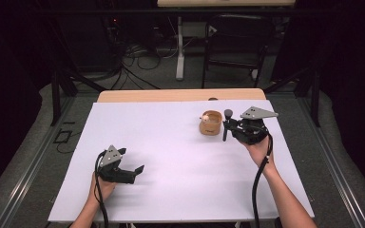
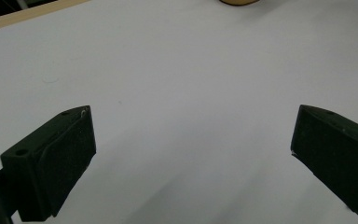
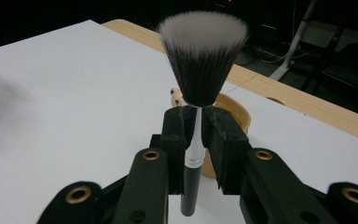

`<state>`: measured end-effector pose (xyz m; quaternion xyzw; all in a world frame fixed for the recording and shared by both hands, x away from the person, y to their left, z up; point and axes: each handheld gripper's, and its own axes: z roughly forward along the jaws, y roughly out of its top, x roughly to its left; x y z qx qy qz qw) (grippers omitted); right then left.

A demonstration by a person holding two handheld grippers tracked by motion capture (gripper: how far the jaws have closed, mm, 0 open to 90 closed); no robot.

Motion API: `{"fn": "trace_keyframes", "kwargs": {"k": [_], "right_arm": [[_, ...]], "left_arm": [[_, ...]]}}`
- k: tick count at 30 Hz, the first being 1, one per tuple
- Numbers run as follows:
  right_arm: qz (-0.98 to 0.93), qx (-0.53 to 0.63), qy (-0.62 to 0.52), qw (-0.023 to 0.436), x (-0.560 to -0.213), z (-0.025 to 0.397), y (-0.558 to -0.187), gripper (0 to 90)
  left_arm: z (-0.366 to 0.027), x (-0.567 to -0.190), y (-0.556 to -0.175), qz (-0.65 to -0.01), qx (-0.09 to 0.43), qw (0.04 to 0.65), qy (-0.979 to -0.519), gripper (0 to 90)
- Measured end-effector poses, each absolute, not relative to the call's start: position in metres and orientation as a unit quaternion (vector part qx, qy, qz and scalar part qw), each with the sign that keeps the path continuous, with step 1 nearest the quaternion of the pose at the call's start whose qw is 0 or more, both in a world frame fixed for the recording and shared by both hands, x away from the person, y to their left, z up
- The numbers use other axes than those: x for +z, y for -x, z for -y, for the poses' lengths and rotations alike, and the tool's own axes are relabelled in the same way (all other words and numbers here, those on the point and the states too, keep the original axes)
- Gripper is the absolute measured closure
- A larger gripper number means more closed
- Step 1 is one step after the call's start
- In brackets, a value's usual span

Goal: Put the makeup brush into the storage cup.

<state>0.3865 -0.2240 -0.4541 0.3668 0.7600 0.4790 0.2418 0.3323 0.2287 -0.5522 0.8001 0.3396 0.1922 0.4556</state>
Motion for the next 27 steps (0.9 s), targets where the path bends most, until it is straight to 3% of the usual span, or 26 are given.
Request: {"fn": "trace_keyframes", "kwargs": {"k": [27], "right_arm": [[-0.759, 0.482, -0.363, 0.246, -0.440, 0.215, -0.406, 77.1]], "left_arm": [[-0.232, -0.552, -0.333, -0.344, 0.194, 0.456, -0.797, 0.0]]}}
